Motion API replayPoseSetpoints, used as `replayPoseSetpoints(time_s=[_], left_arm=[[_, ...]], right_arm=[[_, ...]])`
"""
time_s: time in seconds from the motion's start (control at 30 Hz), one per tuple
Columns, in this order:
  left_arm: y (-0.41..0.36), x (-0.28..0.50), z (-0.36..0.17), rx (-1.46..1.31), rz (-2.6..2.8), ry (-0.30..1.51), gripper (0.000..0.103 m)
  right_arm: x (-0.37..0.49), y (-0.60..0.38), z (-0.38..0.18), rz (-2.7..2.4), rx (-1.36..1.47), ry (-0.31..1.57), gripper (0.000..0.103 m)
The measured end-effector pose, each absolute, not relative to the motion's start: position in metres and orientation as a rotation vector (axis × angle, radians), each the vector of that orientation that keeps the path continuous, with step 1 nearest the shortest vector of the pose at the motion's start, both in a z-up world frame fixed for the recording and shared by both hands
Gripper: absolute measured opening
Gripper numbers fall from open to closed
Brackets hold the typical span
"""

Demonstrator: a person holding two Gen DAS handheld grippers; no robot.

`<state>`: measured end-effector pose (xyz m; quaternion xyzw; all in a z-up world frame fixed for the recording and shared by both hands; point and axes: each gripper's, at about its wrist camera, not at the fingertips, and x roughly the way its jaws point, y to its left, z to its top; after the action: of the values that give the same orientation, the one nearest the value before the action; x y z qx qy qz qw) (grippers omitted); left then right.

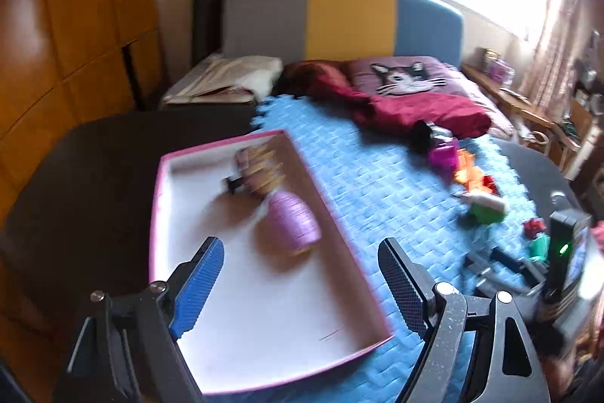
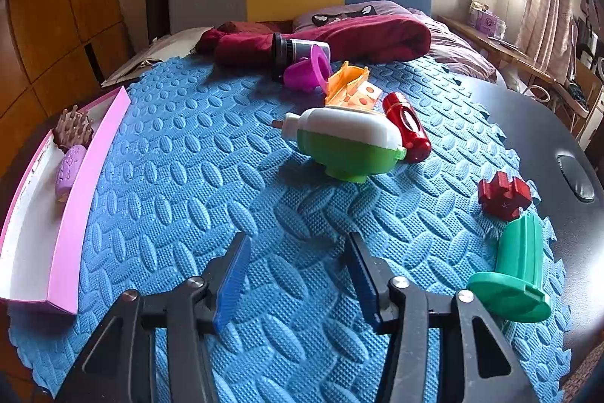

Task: Organize rigid objects
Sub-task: 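Move the left gripper to the black-and-clear cup and grasp it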

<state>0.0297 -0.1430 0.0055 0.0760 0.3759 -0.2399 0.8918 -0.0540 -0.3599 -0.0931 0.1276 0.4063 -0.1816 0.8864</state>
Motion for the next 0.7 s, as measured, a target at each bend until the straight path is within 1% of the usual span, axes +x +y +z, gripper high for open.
replayPoseSetpoints(time_s=[0.03, 0.1, 0.23, 0.27, 0.3, 0.4, 0.47, 0.57, 0.7], left_arm=[[-0.152, 0.032, 0.007, 0.162, -0.517, 0.783, 0.085], [-0.169, 0.039, 0.01, 0.161, -0.543, 0.794, 0.085], [-0.213, 0.058, 0.011, 0.157, -0.61, 0.832, 0.086], [-0.225, 0.063, 0.01, 0.161, -0.622, 0.84, 0.091], [-0.239, 0.07, 0.009, 0.166, -0.632, 0.855, 0.093], [-0.28, 0.09, 0.005, 0.172, -0.659, 0.885, 0.094], [-0.306, 0.101, 0.003, 0.185, -0.664, 0.905, 0.096], [-0.344, 0.116, -0.001, 0.205, -0.693, 0.926, 0.103], [-0.395, 0.142, -0.01, 0.202, -0.703, 0.989, 0.103]], right_arm=[[-0.053, -0.358, -0.094, -0.37, 0.258, 0.849, 0.063], [-0.052, -0.355, -0.096, -0.359, 0.244, 0.854, 0.071], [-0.05, -0.352, -0.097, -0.349, 0.23, 0.86, 0.076], [-0.05, -0.352, -0.097, -0.341, 0.233, 0.859, 0.078], [-0.05, -0.351, -0.097, -0.338, 0.232, 0.859, 0.079], [-0.049, -0.349, -0.098, -0.331, 0.224, 0.861, 0.083], [-0.05, -0.35, -0.098, -0.326, 0.228, 0.859, 0.083], [-0.049, -0.349, -0.098, -0.312, 0.23, 0.859, 0.088], [-0.048, -0.347, -0.099, -0.291, 0.223, 0.863, 0.095]])
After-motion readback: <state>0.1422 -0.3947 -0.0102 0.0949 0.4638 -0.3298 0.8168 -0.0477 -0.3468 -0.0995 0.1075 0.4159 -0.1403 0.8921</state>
